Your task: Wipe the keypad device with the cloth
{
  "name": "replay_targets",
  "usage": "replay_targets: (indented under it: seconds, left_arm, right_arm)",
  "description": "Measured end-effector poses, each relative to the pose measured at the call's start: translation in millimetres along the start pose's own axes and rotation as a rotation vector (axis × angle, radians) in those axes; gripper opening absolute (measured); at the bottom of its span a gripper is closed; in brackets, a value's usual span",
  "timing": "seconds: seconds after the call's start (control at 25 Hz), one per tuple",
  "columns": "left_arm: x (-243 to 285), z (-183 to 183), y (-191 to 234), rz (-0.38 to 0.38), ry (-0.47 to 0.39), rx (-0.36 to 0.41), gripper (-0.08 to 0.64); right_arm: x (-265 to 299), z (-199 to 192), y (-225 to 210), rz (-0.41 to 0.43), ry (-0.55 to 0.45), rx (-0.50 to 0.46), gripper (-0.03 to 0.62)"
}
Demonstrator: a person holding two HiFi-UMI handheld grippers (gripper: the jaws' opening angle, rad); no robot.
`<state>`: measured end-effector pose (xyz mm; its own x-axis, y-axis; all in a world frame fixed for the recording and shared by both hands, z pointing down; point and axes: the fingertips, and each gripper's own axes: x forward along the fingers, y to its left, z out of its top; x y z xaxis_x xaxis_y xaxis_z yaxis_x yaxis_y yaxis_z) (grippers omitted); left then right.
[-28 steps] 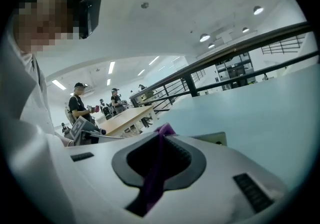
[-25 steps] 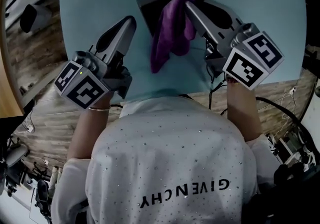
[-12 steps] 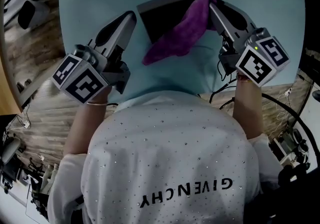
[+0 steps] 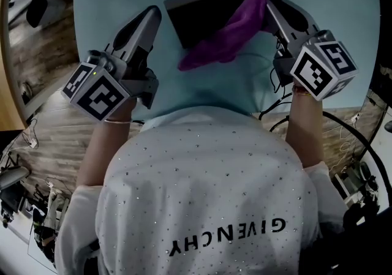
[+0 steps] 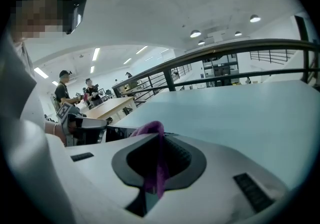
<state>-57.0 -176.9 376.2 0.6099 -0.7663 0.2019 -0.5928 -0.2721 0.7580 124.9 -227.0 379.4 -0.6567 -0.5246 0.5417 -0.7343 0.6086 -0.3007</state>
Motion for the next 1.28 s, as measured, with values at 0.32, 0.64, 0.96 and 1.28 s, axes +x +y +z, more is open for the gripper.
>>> replay_targets:
  seconds: [0.32, 0.64, 0.96, 1.28]
  left_arm:
    - [-9.1, 2.6, -7.9, 0.037, -0.058, -0.005, -0.006]
    - [-18.6, -7.2, -6.1, 0.068, -0.023, 0.100, -0.006]
    - [-15.6, -12.3, -9.9, 0.055, -0.016, 0.046, -0.006]
    - [-18.6, -14.9, -9.1, 0.042, 0.018, 0.104, -0.006]
  right_arm:
    - [6.0, 16.7, 65.5, 0.255, 0.007, -0.048, 0.023]
    - [49.6, -8.5, 155.3, 0.463, 0.132, -0.076, 0.023]
    - [57.0, -13.0, 154.4, 0.449, 0.148, -0.049, 0.023]
    - [44.8, -12.1, 114.3, 0.298, 0.135, -0.022, 0.023]
